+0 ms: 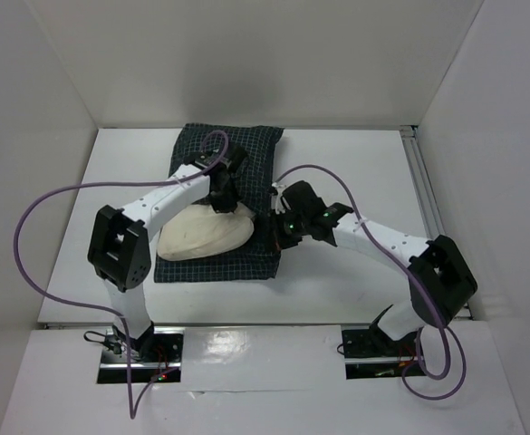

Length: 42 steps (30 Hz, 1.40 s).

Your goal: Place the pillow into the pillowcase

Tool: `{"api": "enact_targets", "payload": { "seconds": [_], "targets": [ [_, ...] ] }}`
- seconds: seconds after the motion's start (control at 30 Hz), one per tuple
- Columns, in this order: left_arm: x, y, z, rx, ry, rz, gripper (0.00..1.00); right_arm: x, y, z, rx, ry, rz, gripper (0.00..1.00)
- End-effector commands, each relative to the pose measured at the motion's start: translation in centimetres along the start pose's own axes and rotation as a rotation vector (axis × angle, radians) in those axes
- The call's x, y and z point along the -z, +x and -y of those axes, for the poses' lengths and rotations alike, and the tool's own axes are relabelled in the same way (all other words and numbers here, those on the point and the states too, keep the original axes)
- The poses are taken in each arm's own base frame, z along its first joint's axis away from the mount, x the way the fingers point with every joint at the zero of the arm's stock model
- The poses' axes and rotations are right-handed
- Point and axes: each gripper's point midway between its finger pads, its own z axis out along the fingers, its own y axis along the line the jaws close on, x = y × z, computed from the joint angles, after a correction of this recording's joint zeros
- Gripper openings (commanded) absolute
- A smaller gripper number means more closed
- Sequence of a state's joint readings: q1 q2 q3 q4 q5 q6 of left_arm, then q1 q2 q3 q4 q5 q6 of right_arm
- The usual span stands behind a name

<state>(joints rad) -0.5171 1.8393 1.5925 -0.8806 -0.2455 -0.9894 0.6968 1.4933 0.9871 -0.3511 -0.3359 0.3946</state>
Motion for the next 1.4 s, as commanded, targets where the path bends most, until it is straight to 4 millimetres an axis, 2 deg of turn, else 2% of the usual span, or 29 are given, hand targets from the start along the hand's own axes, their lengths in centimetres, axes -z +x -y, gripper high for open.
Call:
{"api": "enact_targets", "payload": {
  "seconds": [0.0, 0.07, 0.17, 0.2, 0.23, 0.27, 0.3, 0.33, 0.43, 0.57, 0.63, 0.67, 0.7, 0.73, 0.8, 0.83, 0.87, 0.9, 0.93, 0.97, 1.0, 1.03, 1.07, 1.1, 1.13, 1.17, 1.23, 1.3, 1.37],
  "targets": [
    [-2.1, -5.6, 0.1, 0.107, -0.060, 0.223, 0.00, 3.3, 2.7, -1.0, 0.016, 0.011, -0.091, 0.00],
    [-2.5, -5.4, 0.8, 0.086, -0.054, 0.212, 0.00, 3.4, 2.9, 0.1, 0.020, 0.066, -0.092, 0.00],
    [-3.0, -3.3, 3.1, -0.045, -0.018, 0.167, 0.00, 4.1, 2.9, 2.1, -0.009, 0.160, -0.075, 0.00],
    [-2.3, -2.3, 4.5, -0.101, 0.021, 0.155, 0.04, 4.7, 2.8, 2.9, -0.032, 0.195, -0.066, 0.00],
    [-2.4, -1.5, 4.6, -0.163, 0.011, 0.141, 0.09, 5.1, 2.7, 3.5, -0.055, 0.227, -0.054, 0.00],
    [-2.2, -0.4, 5.0, -0.208, 0.021, 0.120, 0.14, 5.4, 2.5, 4.6, -0.065, 0.276, -0.044, 0.06],
    [-1.5, 1.1, 5.6, -0.279, 0.038, 0.101, 0.28, 6.5, 1.8, 5.2, -0.080, 0.302, -0.017, 0.23],
    [-0.7, 1.7, 5.7, -0.309, 0.052, 0.092, 0.38, 6.9, 1.7, 5.7, -0.095, 0.329, -0.003, 0.52],
    [1.6, 3.7, 5.8, -0.389, 0.089, 0.043, 0.68, 8.6, -0.5, 6.8, -0.103, 0.406, 0.071, 0.73],
    [5.6, 3.7, 4.5, -0.413, 0.143, 0.042, 0.88, 10.3, -3.1, 6.6, -0.079, 0.455, 0.142, 0.76],
    [8.4, 2.4, 3.6, -0.387, 0.188, 0.080, 0.95, 10.0, -4.6, 6.2, -0.063, 0.447, 0.162, 0.76],
    [8.7, 2.2, 2.3, -0.371, 0.180, 0.071, 0.96, 9.6, -5.3, 5.6, -0.049, 0.431, 0.178, 0.76],
    [9.0, 0.6, 0.8, -0.334, 0.169, 0.092, 0.96, 8.8, -6.0, 4.5, -0.026, 0.412, 0.180, 0.79],
    [10.6, -0.4, -0.2, -0.299, 0.195, 0.122, 0.96, 8.2, -7.0, 3.5, -0.006, 0.388, 0.202, 0.80],
    [10.8, -1.3, -3.0, -0.255, 0.162, 0.131, 0.96, 7.3, -8.8, 1.0, 0.024, 0.334, 0.231, 0.84],
    [10.9, -2.5, -4.9, -0.199, 0.140, 0.135, 0.96, 5.2, -8.8, -0.8, 0.064, 0.302, 0.209, 0.88],
    [12.1, -3.3, -6.2, -0.175, 0.148, 0.170, 0.96, 4.3, -9.3, -1.9, 0.087, 0.293, 0.214, 0.91],
    [11.9, -3.4, -7.5, -0.147, 0.138, 0.164, 0.96, 4.2, -11.2, -4.1, 0.112, 0.268, 0.259, 0.93],
    [11.8, -4.3, -9.2, -0.093, 0.121, 0.172, 0.96, 1.4, -10.2, -5.8, 0.153, 0.257, 0.208, 0.94],
    [11.9, -4.7, -10.3, -0.072, 0.107, 0.181, 0.97, 0.3, -10.5, -6.9, 0.185, 0.251, 0.204, 0.97],
    [11.9, -4.6, -11.4, -0.047, 0.101, 0.181, 0.97, 0.1, -12.1, -9.2, 0.205, 0.227, 0.244, 0.99],
    [11.8, -5.2, -12.9, 0.001, 0.086, 0.185, 0.97, -2.8, -11.0, -9.6, 0.238, 0.239, 0.195, 1.00],
    [11.8, -5.3, -13.5, 0.023, 0.084, 0.183, 0.97, -3.9, -11.1, -10.2, 0.246, 0.234, 0.188, 1.00],
    [11.8, -5.1, -14.3, 0.044, 0.082, 0.179, 0.97, -4.3, -12.6, -11.0, 0.246, 0.229, 0.221, 1.00],
    [11.8, -5.1, -14.9, 0.053, 0.080, 0.177, 0.97, -5.5, -12.2, -11.2, 0.253, 0.231, 0.203, 1.00],
    [11.7, -5.2, -15.6, 0.080, 0.080, 0.171, 0.97, -7.7, -11.3, -10.2, 0.239, 0.252, 0.165, 1.00],
    [11.3, -5.0, -16.4, 0.092, 0.072, 0.167, 0.97, -9.4, -11.1, -9.5, 0.230, 0.273, 0.155, 0.99],
    [10.7, -4.8, -16.8, 0.100, 0.080, 0.146, 0.97, -11.2, -10.0, -8.2, 0.220, 0.305, 0.118, 0.92],
    [10.2, -4.4, -16.7, 0.107, 0.101, 0.124, 0.97, -12.1, -8.2, -5.7, 0.198, 0.341, 0.061, 0.61]
  ]
}}
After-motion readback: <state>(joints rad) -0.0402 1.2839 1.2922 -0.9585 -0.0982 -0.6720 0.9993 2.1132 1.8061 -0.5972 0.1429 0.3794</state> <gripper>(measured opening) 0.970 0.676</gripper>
